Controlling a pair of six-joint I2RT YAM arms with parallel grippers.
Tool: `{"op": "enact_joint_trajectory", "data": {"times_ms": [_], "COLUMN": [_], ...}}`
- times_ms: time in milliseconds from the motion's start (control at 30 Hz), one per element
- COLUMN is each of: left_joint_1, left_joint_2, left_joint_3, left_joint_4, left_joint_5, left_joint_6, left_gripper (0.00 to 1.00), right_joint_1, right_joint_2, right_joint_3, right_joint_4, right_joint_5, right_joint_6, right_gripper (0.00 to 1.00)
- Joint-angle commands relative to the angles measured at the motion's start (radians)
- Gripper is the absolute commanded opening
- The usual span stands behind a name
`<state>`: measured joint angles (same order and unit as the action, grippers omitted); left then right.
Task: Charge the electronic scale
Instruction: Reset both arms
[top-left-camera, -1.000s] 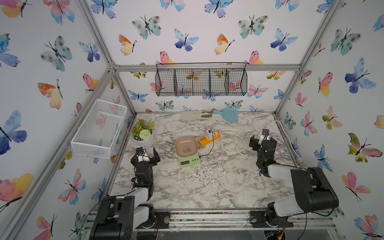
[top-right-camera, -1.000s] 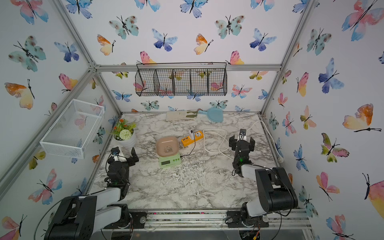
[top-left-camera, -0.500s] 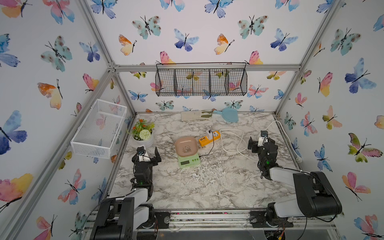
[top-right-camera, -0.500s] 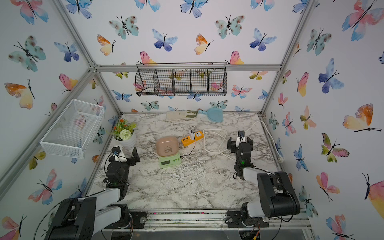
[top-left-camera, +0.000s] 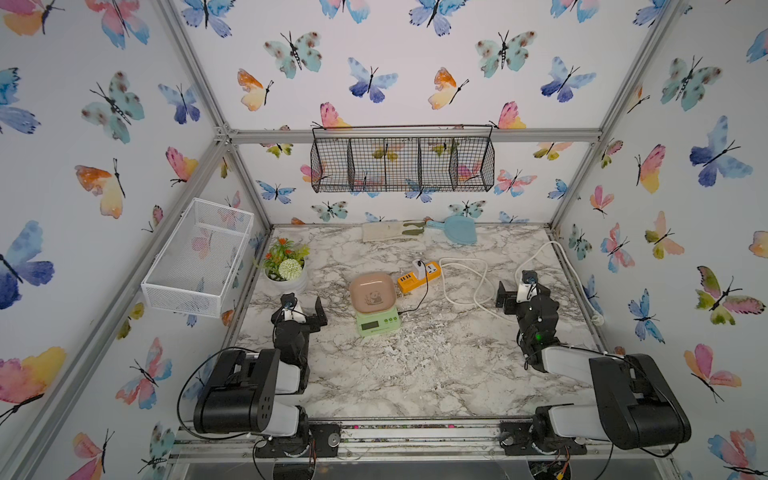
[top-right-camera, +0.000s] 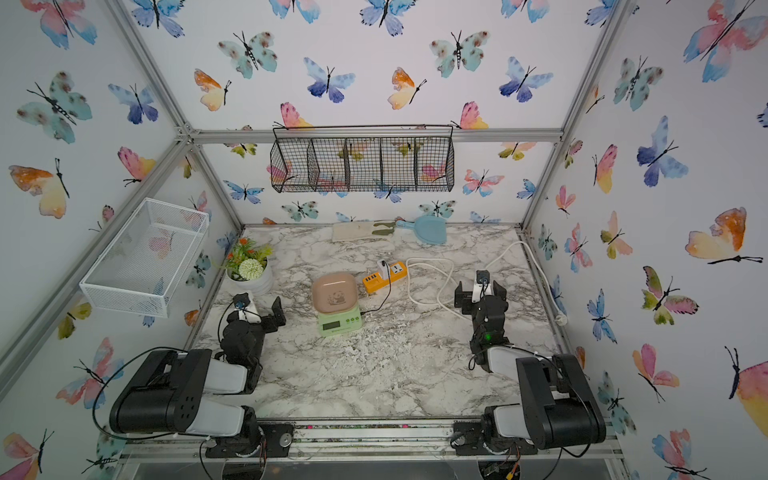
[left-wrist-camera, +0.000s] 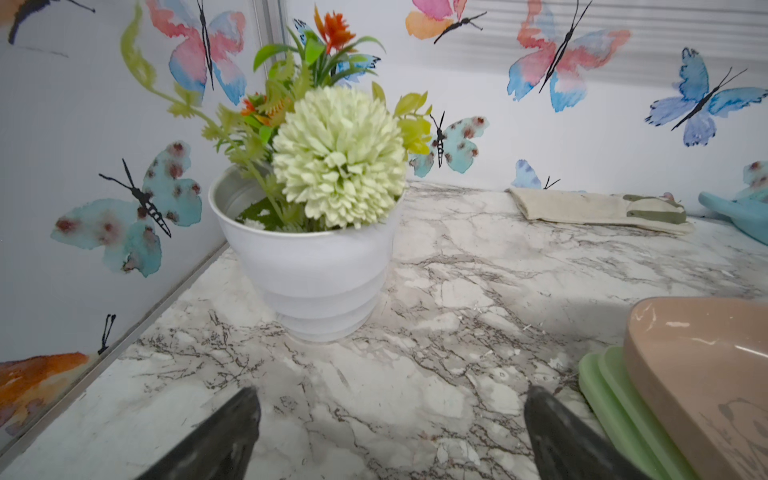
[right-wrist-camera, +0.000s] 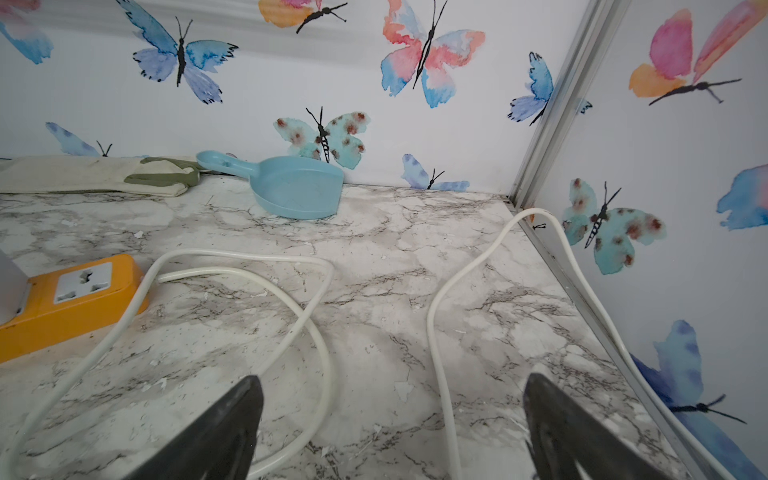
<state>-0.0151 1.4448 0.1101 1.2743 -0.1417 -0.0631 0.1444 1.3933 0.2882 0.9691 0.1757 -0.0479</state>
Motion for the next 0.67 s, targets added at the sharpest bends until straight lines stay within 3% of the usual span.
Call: {"op": "enact_joint_trajectory", "data": {"times_ms": [0, 200, 333, 633], "left_joint_1": [-0.005, -0.006, -0.009, -0.011], "left_joint_2": [0.004, 0.005, 0.007, 0.005], "left_joint_3": [0.011, 0.018, 0.025, 0.022], "left_joint_4": [0.042, 0.032, 0.019, 0.020], "left_joint_5": [-0.022, -0.017, -0.009, -0.012], "left_joint_6": [0.012, 0.016, 0.023, 0.024], "left_gripper": [0.98, 0.98, 0.98, 0.98], "right_joint_1": [-0.003, -0.005, -0.018, -0.021], "right_joint_2": [0.046, 0.193, 0.179, 0.181], "right_joint_3": [-0.030, -0.080, -0.045, -0.050], "right_joint_4": [0.112, 0.338, 0.243, 0.258], "right_joint_5": [-0.051, -0.053, -0.071, -0.074], "right_joint_6": [0.006, 0.004, 0.016, 0.015], "right_gripper": [0.98, 0.98, 0.98, 0.98]}}
